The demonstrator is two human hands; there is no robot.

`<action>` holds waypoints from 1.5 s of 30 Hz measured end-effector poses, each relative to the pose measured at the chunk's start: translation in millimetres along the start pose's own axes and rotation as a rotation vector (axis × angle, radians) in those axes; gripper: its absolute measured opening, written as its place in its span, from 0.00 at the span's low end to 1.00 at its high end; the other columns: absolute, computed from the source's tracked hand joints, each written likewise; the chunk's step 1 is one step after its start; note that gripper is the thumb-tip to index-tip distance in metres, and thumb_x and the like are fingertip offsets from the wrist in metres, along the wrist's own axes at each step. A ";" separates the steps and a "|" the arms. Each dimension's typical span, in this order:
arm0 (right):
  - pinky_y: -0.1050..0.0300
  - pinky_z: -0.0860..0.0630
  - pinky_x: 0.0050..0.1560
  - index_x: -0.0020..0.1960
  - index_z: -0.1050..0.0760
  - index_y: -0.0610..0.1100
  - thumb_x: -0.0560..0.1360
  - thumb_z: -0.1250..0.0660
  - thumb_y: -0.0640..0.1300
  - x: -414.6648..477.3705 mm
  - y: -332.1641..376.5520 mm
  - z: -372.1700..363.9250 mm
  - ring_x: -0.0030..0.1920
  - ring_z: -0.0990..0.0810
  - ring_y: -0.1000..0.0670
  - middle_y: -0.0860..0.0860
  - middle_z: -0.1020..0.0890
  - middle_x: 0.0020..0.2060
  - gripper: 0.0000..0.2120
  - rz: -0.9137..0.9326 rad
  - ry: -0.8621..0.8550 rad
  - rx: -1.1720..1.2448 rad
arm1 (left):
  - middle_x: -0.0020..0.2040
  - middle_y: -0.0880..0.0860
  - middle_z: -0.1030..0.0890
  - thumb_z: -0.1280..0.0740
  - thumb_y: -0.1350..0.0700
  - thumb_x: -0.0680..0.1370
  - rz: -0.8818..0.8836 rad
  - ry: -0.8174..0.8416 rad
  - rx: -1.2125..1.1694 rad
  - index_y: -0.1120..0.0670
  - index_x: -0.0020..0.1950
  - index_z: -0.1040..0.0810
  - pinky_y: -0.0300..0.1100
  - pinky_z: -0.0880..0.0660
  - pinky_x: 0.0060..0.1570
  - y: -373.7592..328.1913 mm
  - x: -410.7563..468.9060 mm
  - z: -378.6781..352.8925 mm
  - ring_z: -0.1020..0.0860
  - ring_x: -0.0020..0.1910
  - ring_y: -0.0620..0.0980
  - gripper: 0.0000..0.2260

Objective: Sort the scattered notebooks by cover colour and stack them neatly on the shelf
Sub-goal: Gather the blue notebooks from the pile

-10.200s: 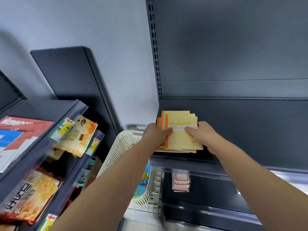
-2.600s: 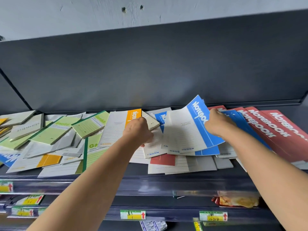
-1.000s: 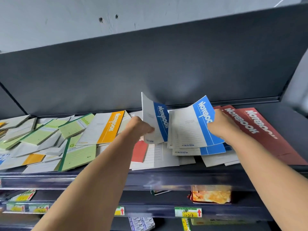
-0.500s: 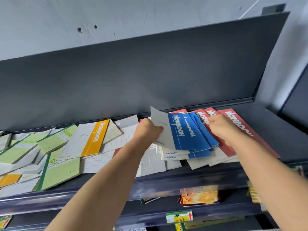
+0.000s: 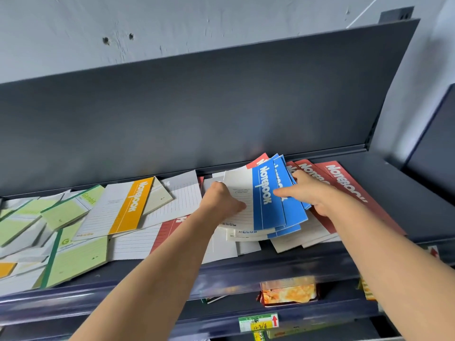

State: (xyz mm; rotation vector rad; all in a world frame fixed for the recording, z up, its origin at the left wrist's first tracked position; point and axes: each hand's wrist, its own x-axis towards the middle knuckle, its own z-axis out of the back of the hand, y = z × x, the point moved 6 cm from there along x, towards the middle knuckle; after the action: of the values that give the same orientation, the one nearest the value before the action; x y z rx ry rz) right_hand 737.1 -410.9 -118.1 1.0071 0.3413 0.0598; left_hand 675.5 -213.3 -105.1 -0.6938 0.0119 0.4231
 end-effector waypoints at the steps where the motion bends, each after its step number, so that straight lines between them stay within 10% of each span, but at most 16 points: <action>1: 0.53 0.28 0.52 0.60 0.32 0.43 0.73 0.28 0.43 -0.3 3.3 -1.1 0.54 0.24 0.48 0.49 0.23 0.54 0.20 0.011 0.003 0.028 | 0.50 0.53 0.24 0.26 0.54 0.73 0.000 0.003 -0.002 0.57 0.55 0.33 0.43 0.21 0.47 -0.1 -0.3 0.0 0.23 0.47 0.53 0.19; 12: 0.56 0.36 0.39 0.46 0.27 0.37 0.71 0.32 0.39 -0.9 -4.5 6.8 0.37 0.30 0.47 0.42 0.24 0.38 0.08 0.020 -0.104 -0.130 | 0.53 0.53 0.20 0.26 0.54 0.71 -0.035 0.005 -0.083 0.58 0.56 0.28 0.49 0.19 0.50 -6.5 -0.7 -9.6 0.20 0.51 0.54 0.19; 17: 0.56 0.31 0.41 0.56 0.26 0.39 0.76 0.33 0.42 -4.5 -24.2 36.2 0.42 0.26 0.47 0.41 0.19 0.53 0.11 -0.040 -0.187 -0.117 | 0.53 0.51 0.18 0.34 0.57 0.76 -0.165 0.111 -0.093 0.55 0.58 0.22 0.44 0.20 0.47 -26.9 -6.1 -33.8 0.20 0.51 0.53 0.12; 20: 0.56 0.30 0.40 0.57 0.26 0.40 0.76 0.33 0.44 -6.9 -33.1 48.5 0.42 0.24 0.47 0.42 0.19 0.51 0.11 -0.046 -0.216 -0.170 | 0.42 0.59 0.21 0.42 0.64 0.75 -0.147 0.012 -0.052 0.59 0.41 0.25 0.41 0.30 0.33 -29.9 -1.3 -22.6 0.25 0.45 0.64 0.07; 24: 0.54 0.26 0.46 0.61 0.28 0.41 0.77 0.33 0.45 -12.2 -43.9 52.4 0.49 0.22 0.46 0.46 0.20 0.53 0.15 -0.073 -0.238 -0.175 | 0.53 0.65 0.19 0.41 0.66 0.77 -0.077 -0.022 -0.178 0.65 0.53 0.23 0.48 0.19 0.45 -24.0 14.2 -6.9 0.19 0.50 0.63 0.09; 30: 0.49 0.22 0.54 0.66 0.29 0.42 0.71 0.27 0.49 -17.7 -50.7 54.8 0.53 0.20 0.45 0.47 0.20 0.56 0.27 -0.134 -0.182 -0.069 | 0.47 0.61 0.16 0.35 0.62 0.77 0.024 0.190 -0.320 0.66 0.56 0.23 0.49 0.17 0.44 -25.7 8.0 -33.5 0.15 0.43 0.56 0.10; 36: 0.50 0.24 0.56 0.60 0.25 0.43 0.75 0.31 0.38 -30.9 -43.5 50.3 0.53 0.20 0.45 0.48 0.18 0.53 0.13 -0.065 -0.149 0.110 | 0.52 0.57 0.18 0.29 0.57 0.76 0.020 0.336 -0.337 0.61 0.60 0.29 0.49 0.18 0.48 -40.9 0.2 -50.3 0.18 0.49 0.54 0.17; 45: 0.53 0.22 0.41 0.56 0.22 0.47 0.76 0.32 0.38 -51.6 2.9 57.6 0.46 0.18 0.50 0.51 0.16 0.48 0.10 0.081 -0.256 0.611 | 0.46 0.58 0.17 0.32 0.50 0.78 -0.097 0.166 -0.659 0.61 0.53 0.22 0.53 0.19 0.49 -71.0 -2.8 1.2 0.18 0.42 0.56 0.14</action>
State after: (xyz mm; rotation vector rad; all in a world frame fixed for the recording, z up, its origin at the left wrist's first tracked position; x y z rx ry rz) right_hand 706.4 -467.1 -74.5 1.6150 0.0783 -0.1071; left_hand 699.9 -262.4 -59.9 -1.3717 -0.0050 0.2704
